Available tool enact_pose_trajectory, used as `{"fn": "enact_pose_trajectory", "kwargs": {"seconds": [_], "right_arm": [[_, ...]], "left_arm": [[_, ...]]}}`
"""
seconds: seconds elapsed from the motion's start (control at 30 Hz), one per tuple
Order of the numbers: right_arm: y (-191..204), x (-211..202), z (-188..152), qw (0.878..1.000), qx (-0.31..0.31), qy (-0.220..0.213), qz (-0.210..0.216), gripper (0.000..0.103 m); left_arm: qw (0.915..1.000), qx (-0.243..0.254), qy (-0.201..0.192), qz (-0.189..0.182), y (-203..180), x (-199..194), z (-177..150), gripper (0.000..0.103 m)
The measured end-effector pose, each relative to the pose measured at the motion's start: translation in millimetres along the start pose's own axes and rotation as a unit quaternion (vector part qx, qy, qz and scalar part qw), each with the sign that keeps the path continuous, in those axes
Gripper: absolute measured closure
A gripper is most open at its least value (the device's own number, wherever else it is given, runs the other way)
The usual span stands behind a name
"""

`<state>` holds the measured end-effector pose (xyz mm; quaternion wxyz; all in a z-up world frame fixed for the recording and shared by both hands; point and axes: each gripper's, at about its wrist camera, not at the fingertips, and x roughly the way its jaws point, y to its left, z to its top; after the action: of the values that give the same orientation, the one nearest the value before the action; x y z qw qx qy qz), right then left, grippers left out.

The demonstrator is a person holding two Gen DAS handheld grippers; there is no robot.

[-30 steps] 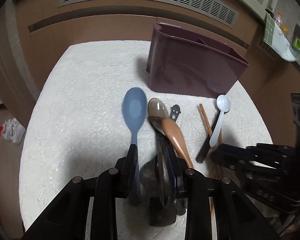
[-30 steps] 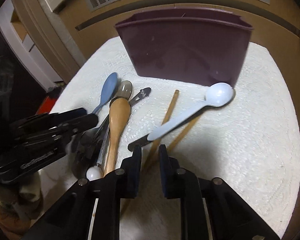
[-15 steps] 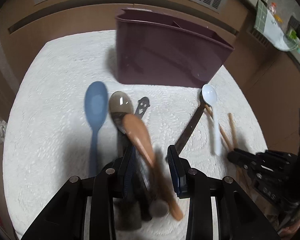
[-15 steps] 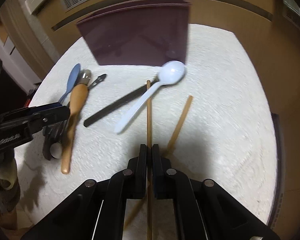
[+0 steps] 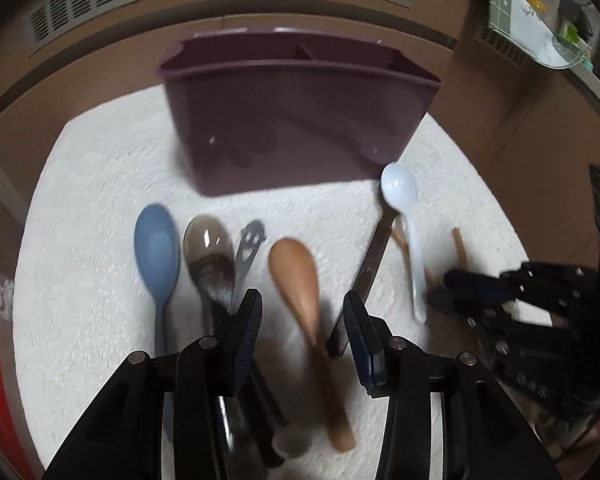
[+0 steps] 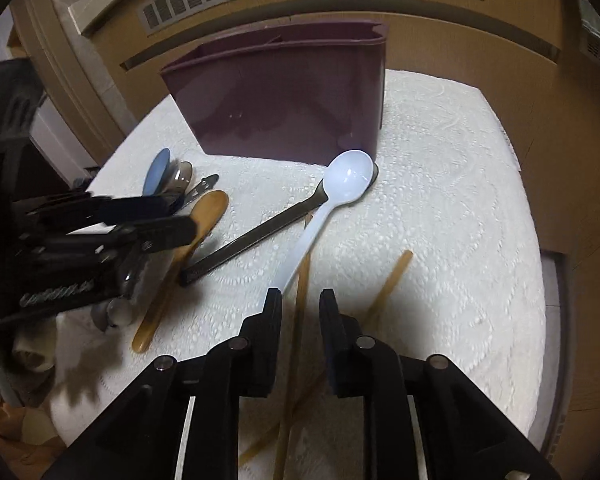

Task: Organize utensils
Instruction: 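Close the right tool on a wooden chopstick while the left tool hovers over the wooden spoon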

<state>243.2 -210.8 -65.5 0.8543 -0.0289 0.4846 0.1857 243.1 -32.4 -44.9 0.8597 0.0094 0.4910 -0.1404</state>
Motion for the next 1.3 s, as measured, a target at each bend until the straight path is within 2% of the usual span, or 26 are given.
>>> {"fn": "enact_pose_trajectory", "kwargs": {"seconds": [0.1,0.13,0.27,0.33,0.47,0.53,0.6,0.8,0.83,0.87,0.9,0.93,1.03,1.1,1.13,1.2,1.3], "right_arm": [[6,5,2,1.000,-0.011,0.005,-0.011,0.089],[6,5,1,1.000,-0.012,0.007,-0.007,0.096],[-2,-6,-6,1.000,0.007,0.003,0.020,0.097],[-8,-16,-10,0.999,0.015,-0.005,0.033,0.097],[-16,-26,-14,0.998,0.030,-0.013,0.054,0.098],[-16,-27,-14,0.998,0.037,-0.017,0.055,0.098],[-17,-27,-14,0.997,0.045,-0.021,0.053,0.098],[-10,-31,-12,0.998,0.023,-0.037,0.042,0.096],[-6,-29,-11,0.999,0.010,-0.033,0.037,0.089],[-3,-25,-10,0.999,0.001,-0.027,0.028,0.078],[0,-20,-9,1.000,-0.001,-0.021,0.019,0.073],[2,-16,-8,1.000,-0.004,-0.015,0.017,0.073],[18,-5,-11,0.999,-0.034,0.006,0.004,0.074],[28,0,-16,0.998,-0.059,0.014,-0.019,0.095],[33,-1,-18,0.997,-0.074,0.010,-0.032,0.098],[36,-7,-19,0.997,-0.078,0.010,-0.024,0.098],[30,-32,-15,0.998,-0.055,-0.022,-0.005,0.098]], "left_arm": [[0.9999,-0.007,0.014,-0.001,4,3,-6,0.059],[0.9999,-0.006,0.014,0.000,3,3,-6,0.059],[0.9994,-0.003,0.035,-0.004,-3,14,4,0.059],[0.9984,0.005,0.055,0.013,-5,26,12,0.060],[0.9964,0.036,0.064,0.044,-17,39,26,0.060],[0.9959,0.050,0.051,0.056,-22,42,29,0.063],[0.9968,0.044,0.039,0.054,-22,38,26,0.071],[0.9987,0.015,-0.039,0.029,-16,-11,-11,0.071],[0.9981,0.013,-0.054,0.028,-15,-22,-19,0.071],[0.9975,0.012,-0.064,0.027,-15,-29,-24,0.071],[0.9970,0.013,-0.071,0.027,-13,-35,-29,0.071],[0.9963,0.013,-0.080,0.029,-12,-41,-34,0.071],[0.9954,0.007,-0.091,0.029,-9,-50,-41,0.071],[0.9954,0.001,-0.093,0.023,-5,-54,-42,0.071],[0.9951,0.000,-0.096,0.022,-3,-55,-44,0.071],[0.9945,-0.003,-0.103,0.019,-2,-60,-43,0.071],[0.9927,-0.005,-0.120,0.013,-4,-66,-44,0.071]]}}
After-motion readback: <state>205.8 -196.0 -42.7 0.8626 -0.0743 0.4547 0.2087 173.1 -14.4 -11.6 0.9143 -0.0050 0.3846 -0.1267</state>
